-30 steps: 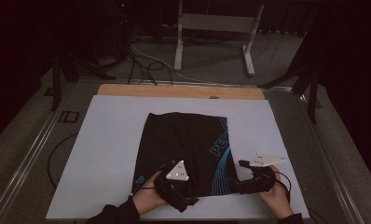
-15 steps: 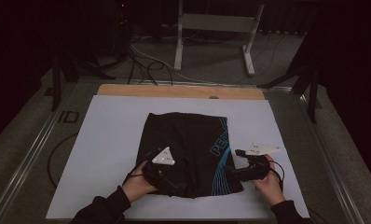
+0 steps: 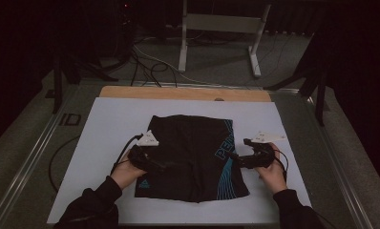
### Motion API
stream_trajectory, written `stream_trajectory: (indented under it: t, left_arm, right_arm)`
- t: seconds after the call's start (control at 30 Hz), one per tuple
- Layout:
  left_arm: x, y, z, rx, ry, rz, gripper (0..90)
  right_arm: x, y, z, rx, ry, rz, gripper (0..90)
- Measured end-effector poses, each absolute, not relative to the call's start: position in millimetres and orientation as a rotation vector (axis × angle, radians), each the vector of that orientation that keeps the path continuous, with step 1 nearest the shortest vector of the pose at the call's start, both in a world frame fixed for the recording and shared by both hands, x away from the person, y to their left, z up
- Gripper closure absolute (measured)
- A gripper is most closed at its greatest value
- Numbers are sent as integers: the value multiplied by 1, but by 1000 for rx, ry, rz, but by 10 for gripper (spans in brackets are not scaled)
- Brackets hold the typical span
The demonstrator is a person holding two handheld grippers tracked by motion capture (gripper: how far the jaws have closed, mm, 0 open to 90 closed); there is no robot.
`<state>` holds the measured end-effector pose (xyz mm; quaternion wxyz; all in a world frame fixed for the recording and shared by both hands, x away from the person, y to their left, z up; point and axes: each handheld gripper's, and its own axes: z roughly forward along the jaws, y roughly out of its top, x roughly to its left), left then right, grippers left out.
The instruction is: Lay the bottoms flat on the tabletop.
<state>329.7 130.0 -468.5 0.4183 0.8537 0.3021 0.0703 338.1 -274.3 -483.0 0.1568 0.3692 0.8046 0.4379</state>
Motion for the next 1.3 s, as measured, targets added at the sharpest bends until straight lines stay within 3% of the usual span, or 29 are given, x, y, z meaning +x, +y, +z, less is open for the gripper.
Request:
stream_trajectory:
  t: [0.87,0.97,1.13,1.3]
  left_arm:
    - [425,167,-481,2070,1043,375,45]
    - [439,170,-485,2054,1111,312,44]
    - [460,170,-498,2080,1191,293,81]
    - [472,168,-511,2054,1244,263,161]
  right_arm:
    - [421,-277,-495,1339,2180,1266,143]
    - [433,-277,-496,1419,2175,1266,159]
    - [448,-274,-501,1516,2139,1202,292]
    - [460,-272,-514,1564,2171,1168,358]
